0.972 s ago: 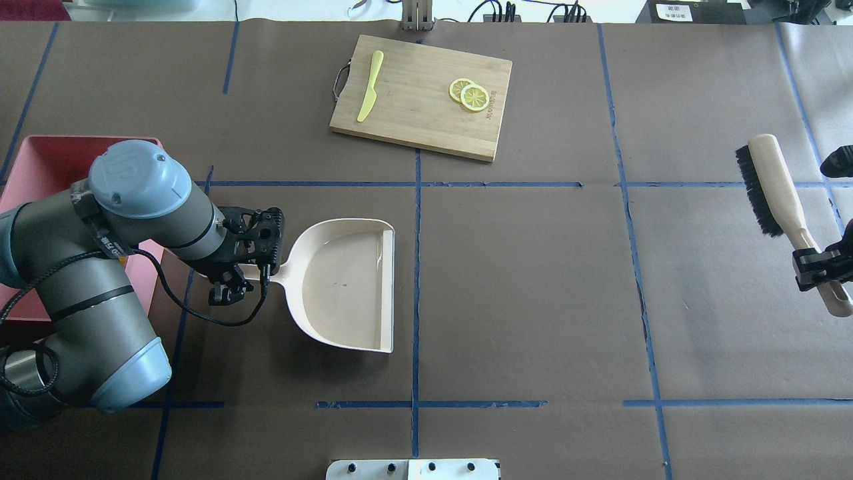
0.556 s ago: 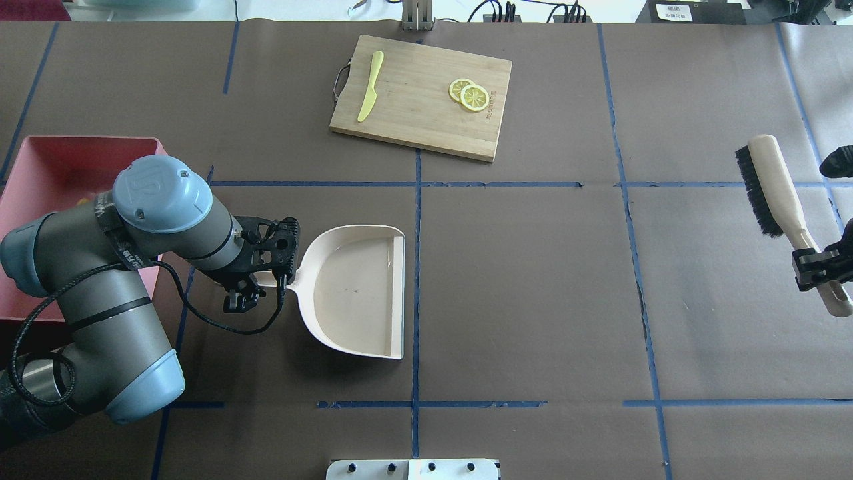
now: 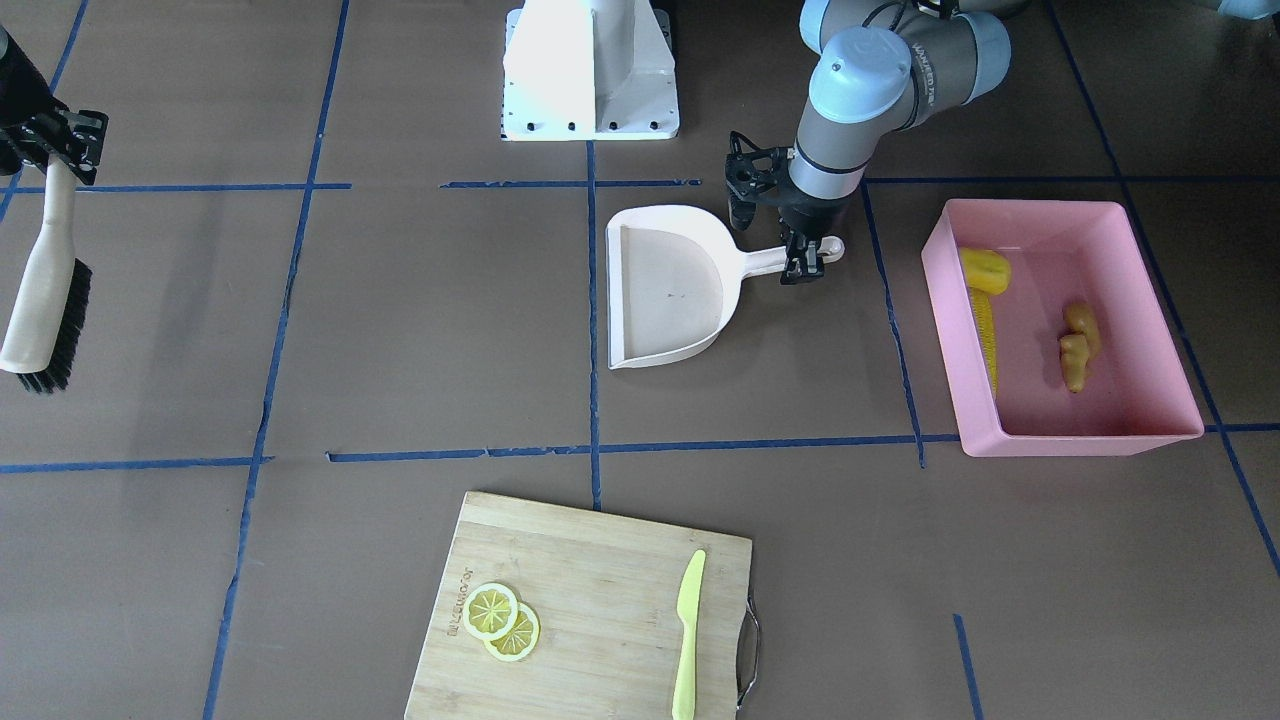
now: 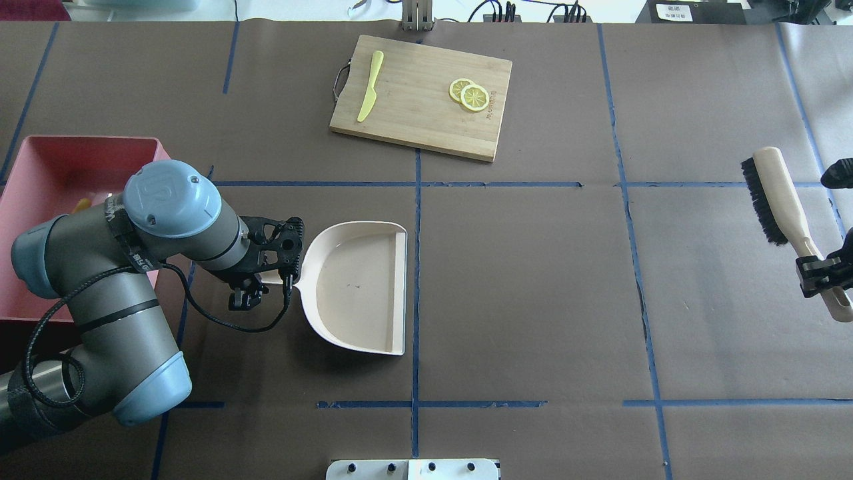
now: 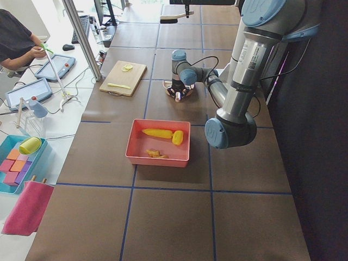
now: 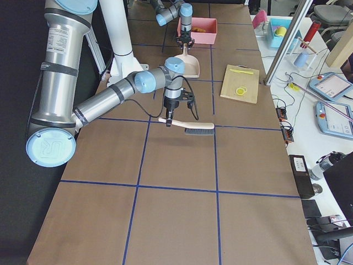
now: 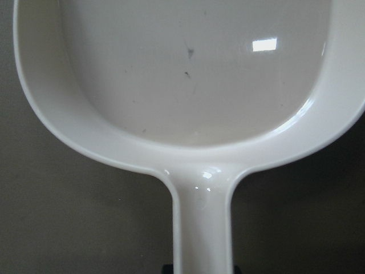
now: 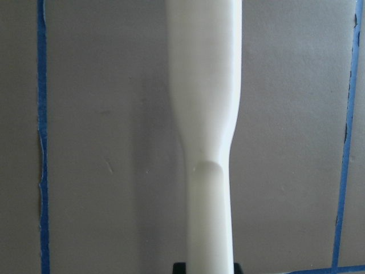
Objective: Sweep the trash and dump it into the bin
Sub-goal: 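Lower the empty dustpan back onto the table with the left gripper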
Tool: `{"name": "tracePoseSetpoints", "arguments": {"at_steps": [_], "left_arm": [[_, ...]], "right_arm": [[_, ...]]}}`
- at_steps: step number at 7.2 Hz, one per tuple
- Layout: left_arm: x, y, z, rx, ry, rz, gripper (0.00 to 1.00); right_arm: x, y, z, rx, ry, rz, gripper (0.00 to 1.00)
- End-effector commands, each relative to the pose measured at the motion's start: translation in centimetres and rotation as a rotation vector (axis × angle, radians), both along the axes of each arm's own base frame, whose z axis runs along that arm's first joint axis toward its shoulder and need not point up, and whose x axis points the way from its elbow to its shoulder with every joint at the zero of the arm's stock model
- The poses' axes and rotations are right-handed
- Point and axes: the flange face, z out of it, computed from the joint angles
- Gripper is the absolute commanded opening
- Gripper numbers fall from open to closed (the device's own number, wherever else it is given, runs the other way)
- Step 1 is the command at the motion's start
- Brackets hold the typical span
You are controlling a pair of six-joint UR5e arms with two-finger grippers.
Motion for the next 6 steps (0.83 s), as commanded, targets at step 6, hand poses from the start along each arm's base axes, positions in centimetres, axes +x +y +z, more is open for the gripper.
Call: {"name": "tracePoseSetpoints", "arguments": {"at_steps": [6], "left_arm": [[-9.9,-3.2,0.0,0.015,0.015,-0.147,1.00]], "right_arm": [[1.7,3.8,10.2,-0.033,-0.090,-0.027,0.08]]}}
